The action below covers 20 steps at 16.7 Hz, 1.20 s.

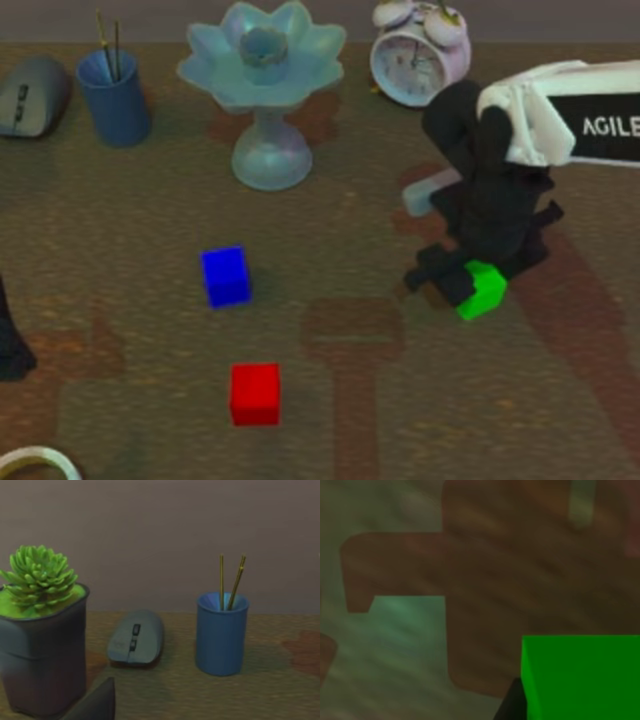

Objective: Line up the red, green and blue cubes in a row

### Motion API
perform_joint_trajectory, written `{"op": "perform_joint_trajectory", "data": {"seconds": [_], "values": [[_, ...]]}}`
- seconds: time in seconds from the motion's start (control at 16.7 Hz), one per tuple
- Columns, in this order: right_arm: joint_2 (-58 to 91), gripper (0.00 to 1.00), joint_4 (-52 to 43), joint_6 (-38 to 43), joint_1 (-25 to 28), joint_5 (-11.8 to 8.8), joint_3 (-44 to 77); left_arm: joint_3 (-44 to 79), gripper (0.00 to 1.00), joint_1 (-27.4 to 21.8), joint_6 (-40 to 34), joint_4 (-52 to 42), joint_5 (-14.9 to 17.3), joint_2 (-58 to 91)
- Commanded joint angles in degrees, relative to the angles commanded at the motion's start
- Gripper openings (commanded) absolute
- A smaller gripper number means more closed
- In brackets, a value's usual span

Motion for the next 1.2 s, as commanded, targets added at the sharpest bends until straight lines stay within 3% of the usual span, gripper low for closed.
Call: {"op": "perform_joint_trajectory", "data": {"seconds": [0.54, 0.9, 1.2], "values": [[-4.89, 0.0, -13.35, -0.14, 0.49, -0.05, 8.28, 0.0, 1.0, 0.0, 0.0, 0.0, 0.0, 0.0], [-4.94, 0.0, -13.74, 0.68, 0.73, -0.05, 8.53, 0.0, 1.0, 0.0, 0.0, 0.0, 0.0, 0.0], [-5.51, 0.0, -14.78, 12.85, 7.13, 0.1, 8.47, 0.0, 1.0, 0.0, 0.0, 0.0, 0.0, 0.0]]}}
